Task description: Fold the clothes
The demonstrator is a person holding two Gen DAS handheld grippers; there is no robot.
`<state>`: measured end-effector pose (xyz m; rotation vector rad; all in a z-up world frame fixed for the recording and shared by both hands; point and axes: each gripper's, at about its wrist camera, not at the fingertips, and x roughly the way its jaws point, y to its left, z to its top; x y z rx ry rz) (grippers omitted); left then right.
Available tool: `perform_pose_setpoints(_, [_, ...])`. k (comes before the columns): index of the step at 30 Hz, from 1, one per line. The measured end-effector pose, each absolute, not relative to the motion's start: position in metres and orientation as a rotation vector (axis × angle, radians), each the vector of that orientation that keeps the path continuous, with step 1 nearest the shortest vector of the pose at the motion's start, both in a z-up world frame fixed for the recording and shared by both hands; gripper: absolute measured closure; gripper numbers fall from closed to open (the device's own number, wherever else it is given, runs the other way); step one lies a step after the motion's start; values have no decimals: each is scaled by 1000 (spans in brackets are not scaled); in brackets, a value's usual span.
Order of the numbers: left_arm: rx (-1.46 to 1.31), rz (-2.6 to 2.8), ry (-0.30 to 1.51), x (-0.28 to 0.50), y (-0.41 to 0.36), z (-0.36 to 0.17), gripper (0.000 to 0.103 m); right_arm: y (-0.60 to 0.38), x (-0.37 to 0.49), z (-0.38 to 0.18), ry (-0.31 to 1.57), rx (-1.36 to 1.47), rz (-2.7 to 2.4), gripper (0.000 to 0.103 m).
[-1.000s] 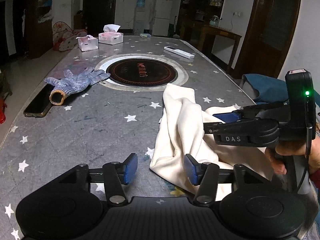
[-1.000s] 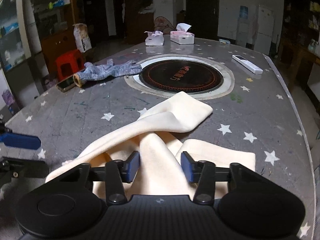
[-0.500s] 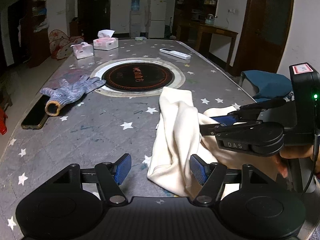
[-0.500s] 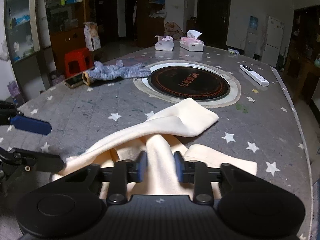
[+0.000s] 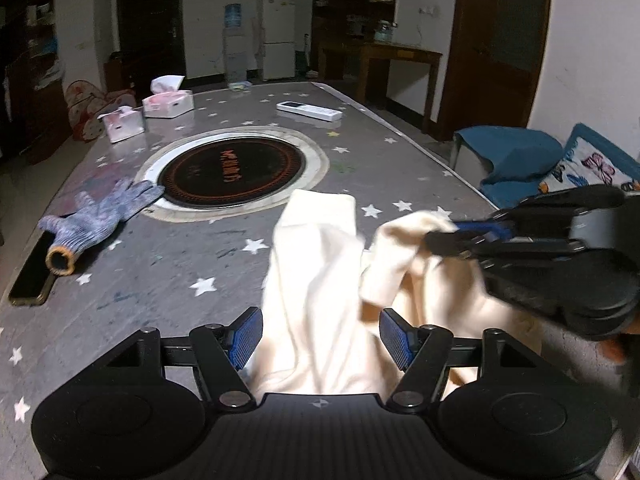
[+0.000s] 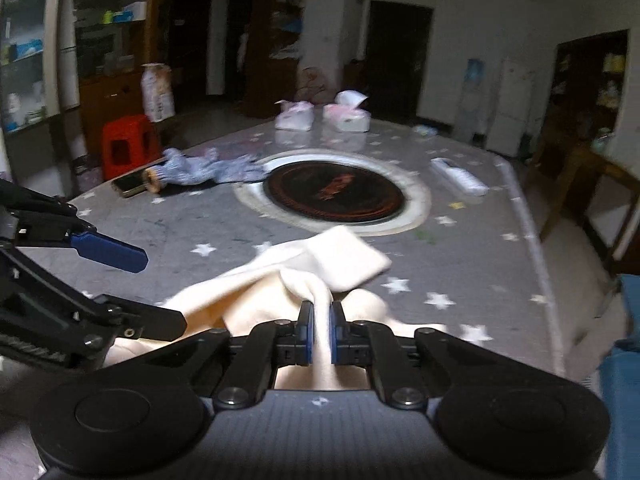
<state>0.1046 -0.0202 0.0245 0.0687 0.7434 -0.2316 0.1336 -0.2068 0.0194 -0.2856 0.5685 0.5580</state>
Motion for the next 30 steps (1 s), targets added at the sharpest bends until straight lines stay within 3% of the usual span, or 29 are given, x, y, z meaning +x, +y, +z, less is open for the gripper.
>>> perform_pose_setpoints(8, [116, -237, 783, 135, -35, 10, 37, -256, 107, 27, 533, -223, 391, 97])
perform_pose_setpoints(10, [126, -243, 789, 141, -37, 5, 48, -270, 97, 27, 530, -197, 362, 97])
perform_pose_setpoints(12, [130, -254, 806, 146, -37, 0, 74, -280, 90, 27, 530, -189, 338, 97])
perform_pose_setpoints(15, [114, -249, 800, 143, -32, 0, 93, -292, 81, 25, 537, -181, 306, 97])
perform_pose_setpoints(30, [-53, -101, 667, 63, 52, 41, 97, -331, 46, 13, 580, -83, 214, 97])
